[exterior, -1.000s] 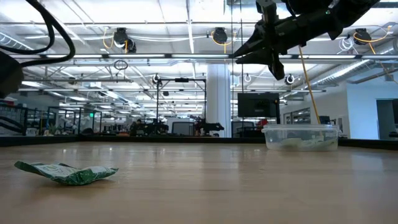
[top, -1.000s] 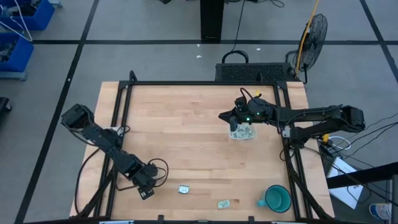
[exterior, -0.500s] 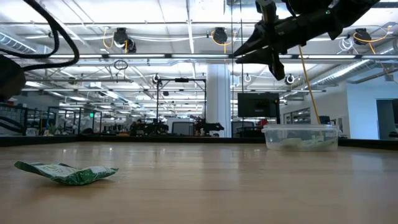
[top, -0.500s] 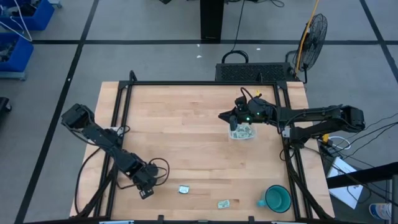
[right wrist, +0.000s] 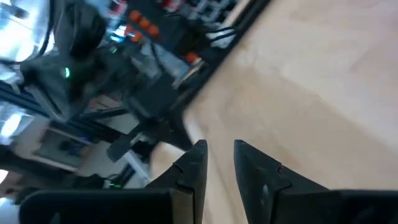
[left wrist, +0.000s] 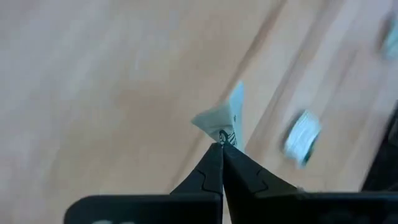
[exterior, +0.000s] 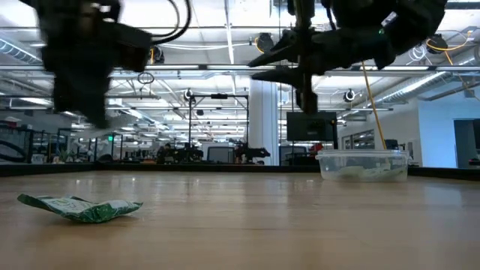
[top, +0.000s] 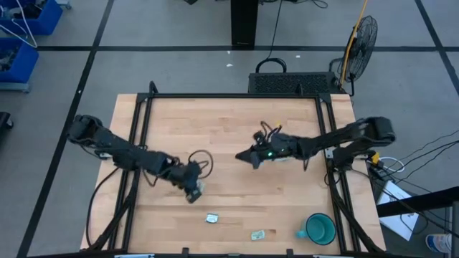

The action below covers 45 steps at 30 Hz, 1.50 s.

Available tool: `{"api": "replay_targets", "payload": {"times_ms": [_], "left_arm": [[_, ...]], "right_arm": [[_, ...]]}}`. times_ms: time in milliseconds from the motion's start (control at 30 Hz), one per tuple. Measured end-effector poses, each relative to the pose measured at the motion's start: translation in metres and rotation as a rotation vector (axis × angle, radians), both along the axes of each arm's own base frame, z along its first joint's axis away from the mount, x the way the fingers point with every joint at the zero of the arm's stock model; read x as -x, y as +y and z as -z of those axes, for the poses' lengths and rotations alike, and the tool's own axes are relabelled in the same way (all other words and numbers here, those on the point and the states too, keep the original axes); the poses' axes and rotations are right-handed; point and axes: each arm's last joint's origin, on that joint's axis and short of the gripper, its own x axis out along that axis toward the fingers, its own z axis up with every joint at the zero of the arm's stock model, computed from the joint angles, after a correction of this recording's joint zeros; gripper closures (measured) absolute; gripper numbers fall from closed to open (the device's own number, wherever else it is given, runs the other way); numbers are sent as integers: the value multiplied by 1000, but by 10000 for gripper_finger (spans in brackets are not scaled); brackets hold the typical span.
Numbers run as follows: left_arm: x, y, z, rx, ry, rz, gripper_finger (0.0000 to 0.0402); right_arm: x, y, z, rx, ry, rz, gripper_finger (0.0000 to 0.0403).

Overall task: Pick and place Stevia / Truvia into bins
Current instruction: Put the green stevia packet into the transparent bin

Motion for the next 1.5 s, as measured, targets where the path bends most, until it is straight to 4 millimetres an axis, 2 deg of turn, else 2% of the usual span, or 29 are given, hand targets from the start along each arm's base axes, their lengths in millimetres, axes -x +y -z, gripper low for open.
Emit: {"api": "replay_targets", "payload": {"times_ms": [167, 333, 533, 700, 967, 1267, 1500], "left_arm": [[-15, 30, -5, -31, -82, -86, 394], [-27, 48, -11, -23, -177, -145, 397], [-38, 63, -19, -42, -310, -209, 398], [-40, 71, -21, -48, -334, -242, 391], [-40, 72, -21, -49, -343, -249, 393], [-40, 72, -22, -59, -345, -235, 393], [-42, 72, -23, -65, -369, -223, 379]], "right_arm": [[-17, 15, 32, -30, -14, -39, 327], [-27, 19, 54, -14, -1, -18, 327], [-51, 20, 49, 38, -63, -16, 327], [-64, 19, 40, 98, -81, 3, 327], [-65, 9, 47, 102, 11, 27, 328], [-65, 8, 46, 127, 1, 23, 330], [-65, 8, 46, 135, 1, 17, 379]]}}
